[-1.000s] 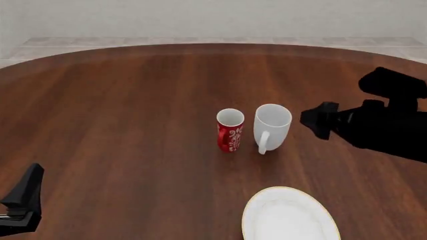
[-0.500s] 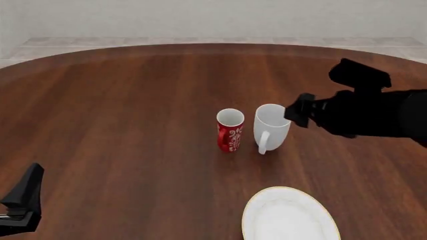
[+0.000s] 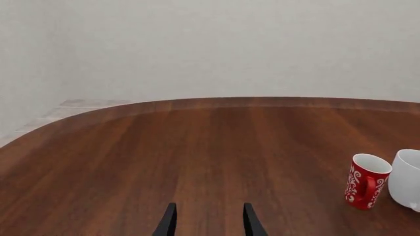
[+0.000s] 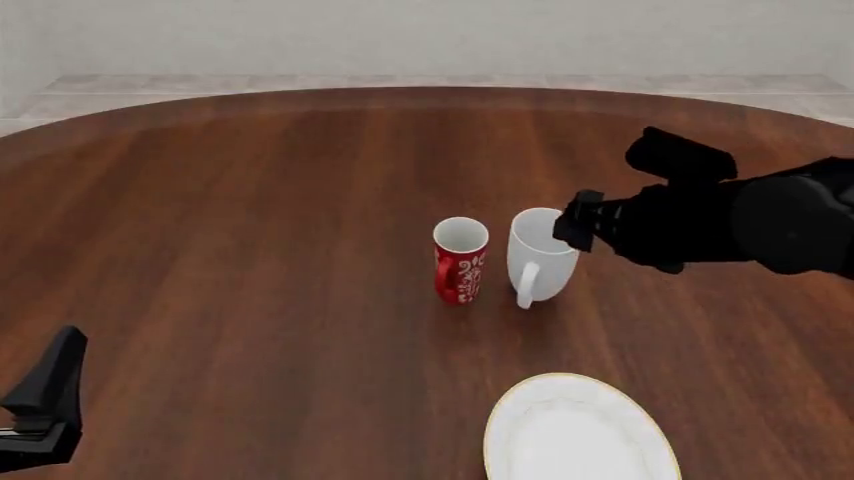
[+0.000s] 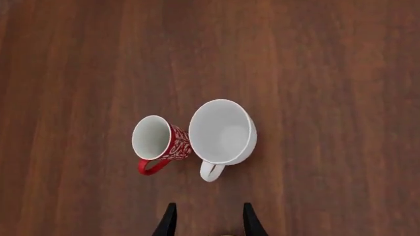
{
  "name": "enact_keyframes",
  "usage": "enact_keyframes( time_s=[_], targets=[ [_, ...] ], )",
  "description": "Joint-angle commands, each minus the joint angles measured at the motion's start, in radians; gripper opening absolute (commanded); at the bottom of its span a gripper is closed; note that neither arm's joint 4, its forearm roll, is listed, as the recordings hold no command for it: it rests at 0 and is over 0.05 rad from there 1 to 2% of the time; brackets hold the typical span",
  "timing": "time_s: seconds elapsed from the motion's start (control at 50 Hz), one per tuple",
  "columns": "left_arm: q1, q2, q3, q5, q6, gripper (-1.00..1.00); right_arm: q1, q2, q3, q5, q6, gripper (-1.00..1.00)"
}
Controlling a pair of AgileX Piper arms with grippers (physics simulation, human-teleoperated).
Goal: Put the white mug on the plate.
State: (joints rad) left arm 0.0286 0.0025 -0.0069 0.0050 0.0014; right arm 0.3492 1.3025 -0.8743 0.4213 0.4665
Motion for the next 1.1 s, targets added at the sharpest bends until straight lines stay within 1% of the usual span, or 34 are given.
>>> enact_keyframes(
  time_s=[0.02,0.26,0.3,0.6,0.74,0.78,0.82,0.86,0.88,0.9,0.96,0.98,1.04,1.1],
  targets=[
    [-0.002,0.0,-0.002,0.002,0.0,1.0,-0.003,0.054,0.003,-0.034,0.015,1.0],
    [-0.002,0.001,0.001,-0.002,0.001,1.0,-0.002,0.096,-0.007,-0.053,0.021,1.0],
    [-0.001,0.001,0.0,-0.001,0.0,1.0,-0.001,0.102,-0.004,-0.061,0.031,1.0],
    [-0.001,0.0,0.0,0.0,0.001,1.0,0.017,0.155,0.004,-0.102,0.053,1.0],
    [-0.001,0.0,-0.002,0.001,0.0,1.0,0.019,0.178,-0.009,-0.11,0.062,1.0],
    [-0.001,0.0,-0.002,0.001,0.001,1.0,0.027,0.185,-0.003,-0.12,0.078,1.0],
    [-0.001,0.001,-0.001,0.0,0.0,1.0,0.03,0.193,-0.001,-0.125,0.078,1.0],
    [-0.001,0.001,0.0,-0.001,0.0,1.0,0.043,0.201,0.008,-0.138,0.1,1.0],
    [-0.001,0.001,0.0,-0.001,0.0,1.0,0.043,0.201,0.008,-0.138,0.1,1.0],
    [-0.001,0.001,0.001,-0.002,0.0,1.0,0.054,0.204,0.015,-0.147,0.117,1.0],
    [-0.001,0.001,0.001,-0.002,0.0,1.0,0.053,0.213,0.014,-0.154,0.116,1.0],
    [-0.001,0.001,0.001,-0.002,0.0,1.0,0.058,0.215,0.018,-0.16,0.127,1.0],
    [-0.001,0.0,-0.002,0.001,0.0,1.0,0.061,0.221,0.02,-0.166,0.132,1.0],
    [-0.001,0.0,-0.001,0.0,0.0,1.0,0.073,0.227,0.033,-0.183,0.155,1.0]
  ],
)
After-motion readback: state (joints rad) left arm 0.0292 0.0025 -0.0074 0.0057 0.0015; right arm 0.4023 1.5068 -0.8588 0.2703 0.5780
